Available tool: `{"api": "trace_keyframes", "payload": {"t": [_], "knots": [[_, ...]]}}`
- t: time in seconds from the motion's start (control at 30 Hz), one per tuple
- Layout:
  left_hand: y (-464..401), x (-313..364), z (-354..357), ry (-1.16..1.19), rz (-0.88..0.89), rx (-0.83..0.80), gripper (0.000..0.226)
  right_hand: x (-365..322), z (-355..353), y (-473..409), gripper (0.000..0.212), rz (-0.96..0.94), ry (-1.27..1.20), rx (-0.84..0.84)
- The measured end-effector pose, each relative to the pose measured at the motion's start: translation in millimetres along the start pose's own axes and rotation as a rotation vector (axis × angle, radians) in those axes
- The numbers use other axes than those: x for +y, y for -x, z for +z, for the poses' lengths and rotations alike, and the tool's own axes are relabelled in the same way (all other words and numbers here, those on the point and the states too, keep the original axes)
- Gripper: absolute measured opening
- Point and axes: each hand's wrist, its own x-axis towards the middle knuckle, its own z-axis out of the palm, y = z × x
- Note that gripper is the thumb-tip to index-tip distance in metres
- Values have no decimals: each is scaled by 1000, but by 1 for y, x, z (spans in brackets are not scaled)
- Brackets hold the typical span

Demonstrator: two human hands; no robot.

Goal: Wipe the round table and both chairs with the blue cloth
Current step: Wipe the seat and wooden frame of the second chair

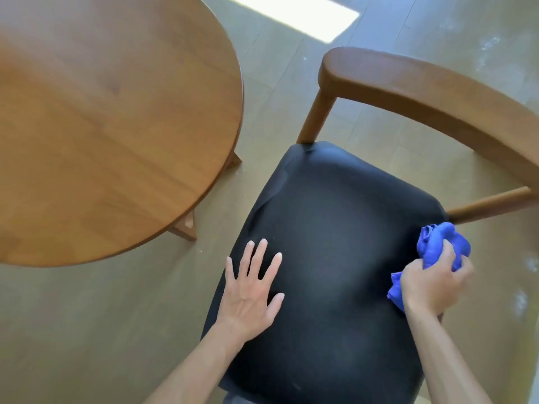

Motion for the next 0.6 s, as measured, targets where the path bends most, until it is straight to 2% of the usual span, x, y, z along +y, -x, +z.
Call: {"api": "trace_keyframes", "payload": {"t": [0.03,0.1,0.23,0.3,0.37,0.43,0.53,0.6], "knots": [[3,-4,2,22,-25,-5,74,-16,6,6,55,28,9,19],[10,-10,5,71,-49,4,71,-49,21,24,55,-38,72,6],[17,-16,6,211,-105,83,58,-102,50,80,54,-437,89,-66],[15,-18,0,457,-294,166,45,-114,57,109,59,-656,131,-64],[8,-25,-10,764,-549,197,40,-115,57,139,58,-850,147,-84],[0,-33,-21,916,-722,185,40,-103,52,170,52,-1024,130,-161],[-7,-41,-33,1077,-838,146,36,-67,37,212,49,-1294,78,-367],[-8,-42,-38,1132,-853,124,29,-46,25,220,50,-1466,61,-499]]}}
